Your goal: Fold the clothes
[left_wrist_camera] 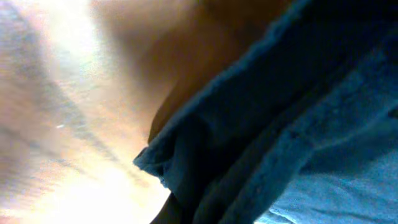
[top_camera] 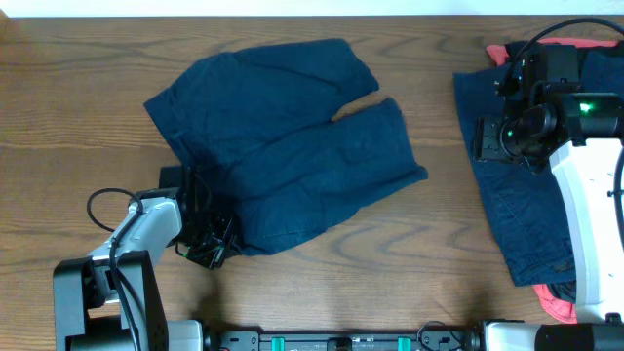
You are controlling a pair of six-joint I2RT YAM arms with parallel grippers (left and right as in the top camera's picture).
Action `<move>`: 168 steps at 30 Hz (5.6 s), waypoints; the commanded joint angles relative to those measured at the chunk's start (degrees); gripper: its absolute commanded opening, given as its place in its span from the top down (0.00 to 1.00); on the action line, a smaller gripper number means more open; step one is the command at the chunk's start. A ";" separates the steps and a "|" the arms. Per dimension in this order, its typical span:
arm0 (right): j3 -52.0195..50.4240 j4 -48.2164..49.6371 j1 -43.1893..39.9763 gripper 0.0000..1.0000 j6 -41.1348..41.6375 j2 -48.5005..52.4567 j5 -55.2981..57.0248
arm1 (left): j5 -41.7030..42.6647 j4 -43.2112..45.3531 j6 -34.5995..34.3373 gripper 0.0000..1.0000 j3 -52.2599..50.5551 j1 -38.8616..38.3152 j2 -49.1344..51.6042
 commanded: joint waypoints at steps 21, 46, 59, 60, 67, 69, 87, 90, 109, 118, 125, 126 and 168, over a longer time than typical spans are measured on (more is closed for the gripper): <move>-33.55 31.82 9.53 0.34 30.01 5.70 -22.84 | -3.50 -5.29 8.81 0.94 -0.85 -0.13 0.37; -45.75 56.11 9.99 0.99 40.04 5.57 -16.68 | -3.43 -8.87 13.97 0.94 -0.70 -0.13 -0.31; -44.30 50.77 1.38 0.99 34.12 -16.57 -17.11 | -3.45 -22.21 20.81 0.94 0.63 -0.13 -26.05; -43.74 49.62 1.20 0.99 34.12 -18.51 -16.74 | -3.41 -23.47 20.81 0.94 0.68 -0.13 -29.22; -32.13 42.23 2.08 0.99 29.55 -24.11 -16.76 | 3.32 -26.10 22.67 0.94 4.81 -0.13 -45.79; -27.17 40.57 2.89 0.98 27.26 -22.45 -16.57 | 0.76 -23.45 22.69 0.94 7.67 -0.13 -47.67; 11.58 35.47 14.14 0.99 9.99 19.08 -15.10 | -6.34 5.90 15.76 0.94 11.52 2.64 -19.98; 14.56 38.75 16.15 0.99 9.16 25.16 -15.10 | -7.13 10.40 15.30 0.94 11.52 4.17 -15.87; 15.10 62.82 23.02 0.99 11.28 38.53 -10.10 | -10.86 21.92 14.88 0.93 11.50 5.57 -5.66; 15.15 66.62 20.04 0.01 12.66 38.01 -9.42 | -18.73 29.35 14.47 0.02 11.52 8.63 -5.75; 15.15 50.16 14.38 0.01 13.18 35.45 -12.11 | -2.78 29.55 14.08 0.02 11.52 10.67 -5.97; 15.15 47.58 13.81 0.01 13.16 35.36 -13.94 | -0.72 29.62 14.71 0.02 11.52 10.36 -5.99; 14.91 27.76 18.88 0.03 0.72 35.60 -13.68 | -13.62 34.27 27.89 0.03 14.12 11.26 0.11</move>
